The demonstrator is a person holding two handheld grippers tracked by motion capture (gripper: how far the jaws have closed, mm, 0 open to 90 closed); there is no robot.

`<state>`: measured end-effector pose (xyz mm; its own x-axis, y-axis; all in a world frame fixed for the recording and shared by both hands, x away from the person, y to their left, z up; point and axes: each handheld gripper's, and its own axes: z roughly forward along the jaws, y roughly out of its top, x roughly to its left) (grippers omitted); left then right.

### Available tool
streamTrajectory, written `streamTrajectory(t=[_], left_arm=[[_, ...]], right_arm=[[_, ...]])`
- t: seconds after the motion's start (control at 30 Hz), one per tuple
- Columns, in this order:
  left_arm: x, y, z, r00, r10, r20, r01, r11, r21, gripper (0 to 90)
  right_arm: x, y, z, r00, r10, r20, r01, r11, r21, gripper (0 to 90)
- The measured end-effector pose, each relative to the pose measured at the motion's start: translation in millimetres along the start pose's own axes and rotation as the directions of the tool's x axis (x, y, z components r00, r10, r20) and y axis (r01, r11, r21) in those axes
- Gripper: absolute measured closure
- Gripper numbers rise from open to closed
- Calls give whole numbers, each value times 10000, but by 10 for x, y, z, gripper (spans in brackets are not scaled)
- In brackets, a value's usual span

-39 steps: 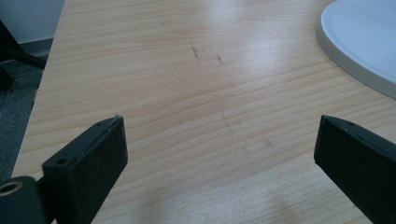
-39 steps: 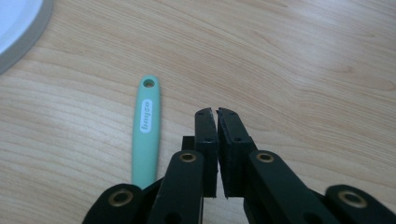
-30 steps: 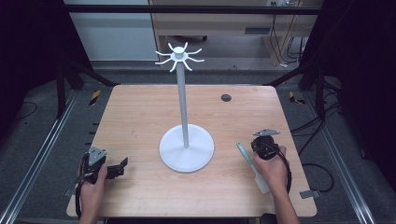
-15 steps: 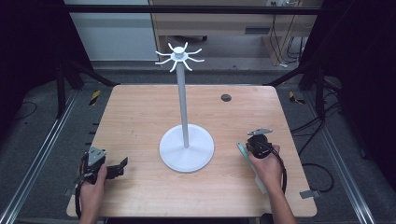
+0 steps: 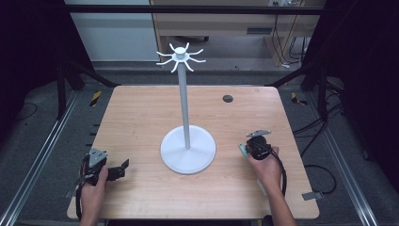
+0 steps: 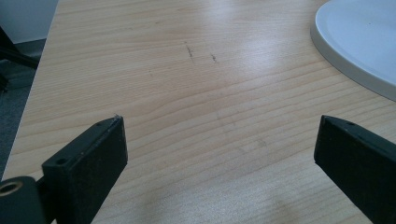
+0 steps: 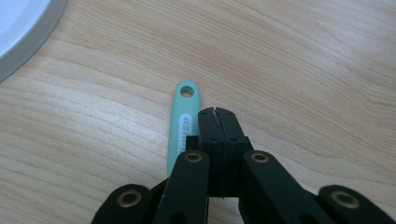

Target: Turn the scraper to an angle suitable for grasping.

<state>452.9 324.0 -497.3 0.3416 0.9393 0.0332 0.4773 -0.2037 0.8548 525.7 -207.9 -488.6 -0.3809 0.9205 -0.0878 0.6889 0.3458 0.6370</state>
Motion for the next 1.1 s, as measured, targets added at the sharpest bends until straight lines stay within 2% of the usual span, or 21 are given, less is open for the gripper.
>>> streamTrajectory(t=[0.2,0.3,0.4,0.63,1.1], left_arm=[[-1,0,1,10000,17,10,-17,10000,0,22],[2,0,0,10000,27,18,-27,10000,23,22],[-3,0,3,10000,15,32,-15,10000,7,22],[-5,1,5,10000,23,42,-23,10000,17,22],[-18,0,16,9999,69,77,-69,10000,32,23]], right_arm=[[40,-3,-13,9990,-24,-437,25,10000,19,900],[86,-4,-30,9969,-168,-766,174,9998,72,900],[113,-13,-38,9958,-285,-870,292,9996,65,900],[206,-31,-86,9881,-479,-1459,503,9987,129,900],[356,-57,-130,9767,-940,-1930,985,9950,139,900]])
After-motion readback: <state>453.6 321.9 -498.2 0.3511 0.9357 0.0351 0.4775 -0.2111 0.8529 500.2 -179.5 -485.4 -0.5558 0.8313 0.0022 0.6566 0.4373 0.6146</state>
